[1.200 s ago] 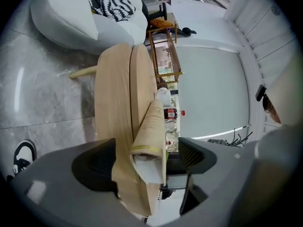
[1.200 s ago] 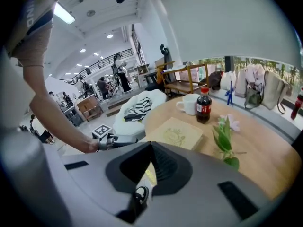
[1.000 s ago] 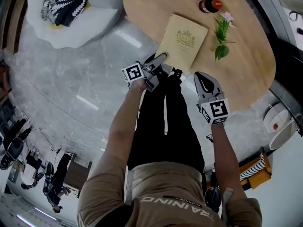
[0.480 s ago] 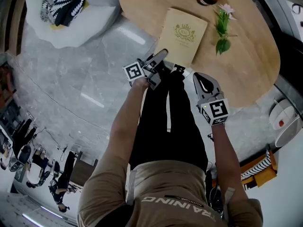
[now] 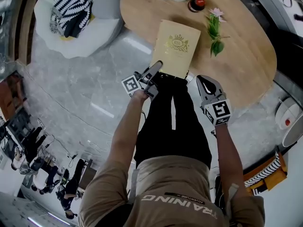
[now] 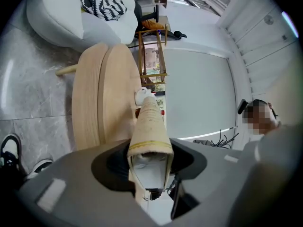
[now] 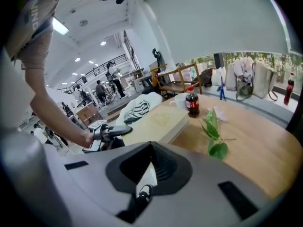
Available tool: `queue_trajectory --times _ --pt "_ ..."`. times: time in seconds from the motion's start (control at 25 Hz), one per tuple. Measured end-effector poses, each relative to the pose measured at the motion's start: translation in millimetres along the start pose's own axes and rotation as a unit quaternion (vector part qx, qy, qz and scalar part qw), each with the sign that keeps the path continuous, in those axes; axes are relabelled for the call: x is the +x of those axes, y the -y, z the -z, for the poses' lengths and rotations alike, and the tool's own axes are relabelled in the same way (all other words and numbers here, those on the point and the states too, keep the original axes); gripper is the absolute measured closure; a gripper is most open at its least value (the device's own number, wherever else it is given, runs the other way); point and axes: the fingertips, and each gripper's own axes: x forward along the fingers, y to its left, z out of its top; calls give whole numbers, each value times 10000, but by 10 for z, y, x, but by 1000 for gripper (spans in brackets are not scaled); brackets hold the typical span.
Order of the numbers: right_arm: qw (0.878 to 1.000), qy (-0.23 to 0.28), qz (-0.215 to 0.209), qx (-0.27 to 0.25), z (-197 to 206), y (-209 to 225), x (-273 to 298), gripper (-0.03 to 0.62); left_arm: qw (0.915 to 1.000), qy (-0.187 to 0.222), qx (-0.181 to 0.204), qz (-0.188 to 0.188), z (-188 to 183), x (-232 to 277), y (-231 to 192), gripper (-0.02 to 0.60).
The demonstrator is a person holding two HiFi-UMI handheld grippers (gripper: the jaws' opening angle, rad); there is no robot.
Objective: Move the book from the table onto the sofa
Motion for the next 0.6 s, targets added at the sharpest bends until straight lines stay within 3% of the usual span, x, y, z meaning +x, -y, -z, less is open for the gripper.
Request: queue_trajectory --times 0.32,0.6 --pt "9992 365 13 -182 -595 -59 -455 589 9998 -120 145 -37 -1 -37 917 368" --pt "9970 641 -94 -432 -1321 -302 -957 589 9995 -45 175 255 60 -117 2030 368"
